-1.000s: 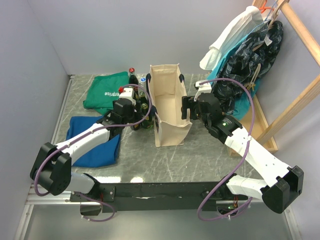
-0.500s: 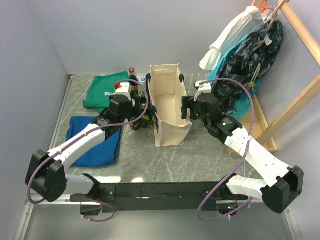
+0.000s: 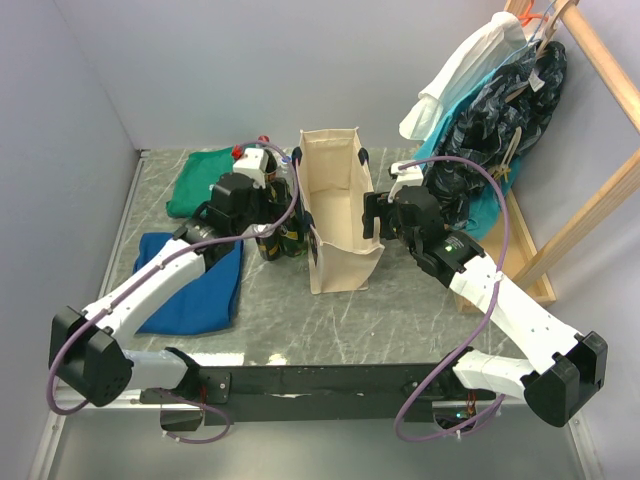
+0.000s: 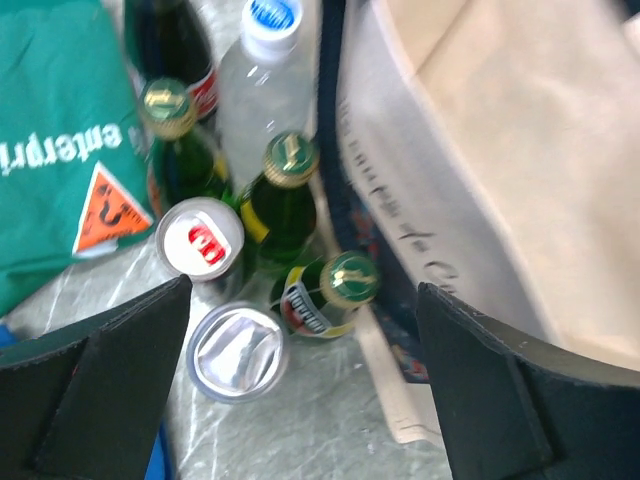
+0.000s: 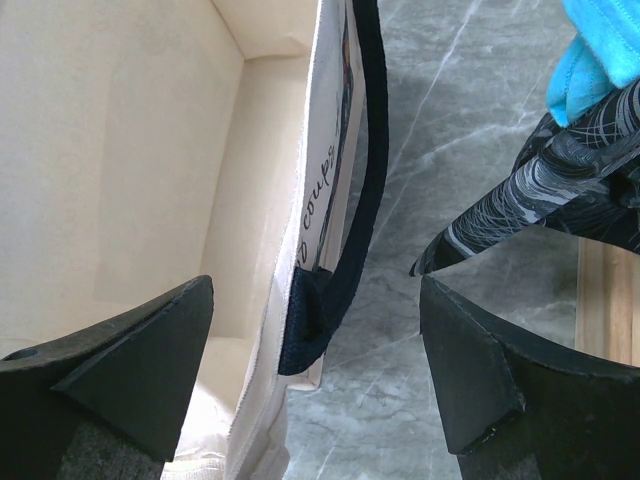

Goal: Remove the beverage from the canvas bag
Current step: Place the drink at the center of the board, then reset both arms

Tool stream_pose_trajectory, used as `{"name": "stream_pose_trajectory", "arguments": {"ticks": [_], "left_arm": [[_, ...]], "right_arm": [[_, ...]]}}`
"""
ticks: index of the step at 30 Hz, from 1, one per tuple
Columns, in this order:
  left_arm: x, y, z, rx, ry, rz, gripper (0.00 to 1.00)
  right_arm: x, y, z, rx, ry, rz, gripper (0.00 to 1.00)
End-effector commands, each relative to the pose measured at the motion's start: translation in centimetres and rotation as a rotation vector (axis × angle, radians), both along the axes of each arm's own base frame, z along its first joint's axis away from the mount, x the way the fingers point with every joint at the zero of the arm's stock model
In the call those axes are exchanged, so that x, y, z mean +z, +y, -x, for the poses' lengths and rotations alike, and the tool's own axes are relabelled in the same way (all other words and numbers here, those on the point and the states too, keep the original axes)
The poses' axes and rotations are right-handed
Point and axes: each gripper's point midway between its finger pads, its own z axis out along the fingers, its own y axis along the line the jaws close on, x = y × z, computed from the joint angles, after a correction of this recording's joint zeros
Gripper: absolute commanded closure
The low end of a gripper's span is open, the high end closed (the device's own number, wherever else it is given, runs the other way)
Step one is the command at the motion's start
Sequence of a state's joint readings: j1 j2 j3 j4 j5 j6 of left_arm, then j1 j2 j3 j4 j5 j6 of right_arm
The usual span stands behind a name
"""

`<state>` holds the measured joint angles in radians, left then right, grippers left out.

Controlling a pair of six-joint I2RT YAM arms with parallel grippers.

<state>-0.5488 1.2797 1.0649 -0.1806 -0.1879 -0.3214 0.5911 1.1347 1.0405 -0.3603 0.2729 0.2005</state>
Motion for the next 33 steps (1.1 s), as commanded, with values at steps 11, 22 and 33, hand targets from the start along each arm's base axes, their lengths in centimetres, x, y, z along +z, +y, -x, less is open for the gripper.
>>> {"name": "stream_pose_trajectory", "arguments": {"ticks": [11, 22, 33], "left_arm": [[8.7, 3.8, -1.6, -0.007, -0.165, 0.094, 0.04], [10.2, 8.0, -6.3, 0.039, -0.192, 0.182, 0.04], [8.3, 13.9, -9.1, 0.149, -0.222, 0.212, 0.04]], "right_arm": [[2.9, -0.6, -0.5, -0.039, -0.072, -0.02, 0.1], [5.4, -4.0, -0.8, -0.193, -0.171, 0.014, 0.05], [7.0, -10.8, -0.1, -0.432, -0.308, -0.091, 0.0]]}}
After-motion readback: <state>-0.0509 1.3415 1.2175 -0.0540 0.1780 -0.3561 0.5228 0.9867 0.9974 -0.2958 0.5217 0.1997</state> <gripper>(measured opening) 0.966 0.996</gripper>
